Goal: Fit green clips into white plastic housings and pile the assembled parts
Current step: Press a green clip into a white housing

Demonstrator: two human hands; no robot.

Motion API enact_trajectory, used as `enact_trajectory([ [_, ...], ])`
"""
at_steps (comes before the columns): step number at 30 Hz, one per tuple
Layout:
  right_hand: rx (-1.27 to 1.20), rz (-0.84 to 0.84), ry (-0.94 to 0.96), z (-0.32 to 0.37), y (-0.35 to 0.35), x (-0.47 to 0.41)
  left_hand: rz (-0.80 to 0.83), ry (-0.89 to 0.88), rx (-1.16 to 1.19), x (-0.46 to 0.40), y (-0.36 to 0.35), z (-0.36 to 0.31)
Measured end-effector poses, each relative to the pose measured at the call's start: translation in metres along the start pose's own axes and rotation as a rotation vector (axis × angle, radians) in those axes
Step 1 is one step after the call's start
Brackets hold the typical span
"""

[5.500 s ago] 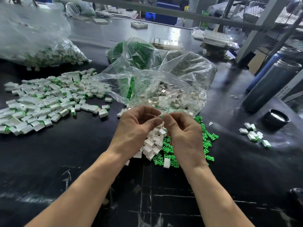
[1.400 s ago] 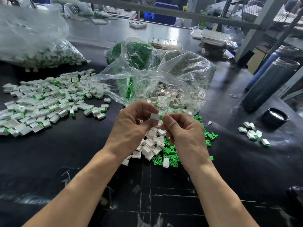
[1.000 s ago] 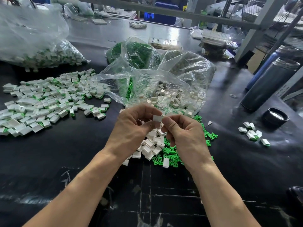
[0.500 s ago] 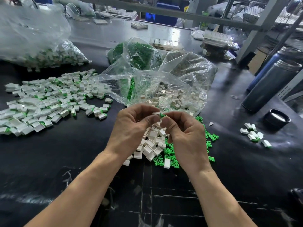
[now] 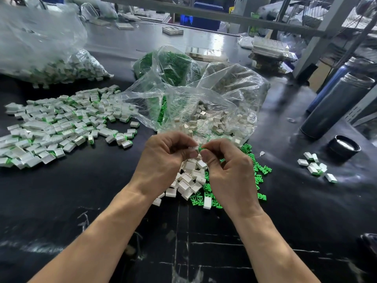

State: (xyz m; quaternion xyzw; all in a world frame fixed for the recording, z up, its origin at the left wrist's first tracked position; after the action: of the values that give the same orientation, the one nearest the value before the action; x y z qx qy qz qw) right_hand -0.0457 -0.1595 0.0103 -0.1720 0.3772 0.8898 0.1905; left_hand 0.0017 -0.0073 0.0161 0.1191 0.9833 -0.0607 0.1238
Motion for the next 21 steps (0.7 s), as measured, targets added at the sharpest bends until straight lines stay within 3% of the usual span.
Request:
enact_trajectory([
  [16,0.161,-0.046,0.112,0.0063,-0.0027,0.0012,0.015,-0.018,-0.141,0.0034,0.0005,-0.0081],
  [21,-0.020,-0.060,0.002,-0.0003,-0.0044,0.0014,-0.015,0.012,0.024,0.0035,-0.0013,-0.0091],
])
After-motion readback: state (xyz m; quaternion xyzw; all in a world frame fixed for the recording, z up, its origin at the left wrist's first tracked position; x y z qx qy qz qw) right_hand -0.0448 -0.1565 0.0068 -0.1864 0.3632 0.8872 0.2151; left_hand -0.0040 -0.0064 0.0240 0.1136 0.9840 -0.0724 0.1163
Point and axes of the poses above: each hand's wrist, its own x-axis away from the middle knuckle, its own y-axis out of the back of the hand, z = x × y, the point moved 1 cm from there along -x, towards the middle knuckle, and after that the axes turned 13 degrees about x, right-handed, at the moved point
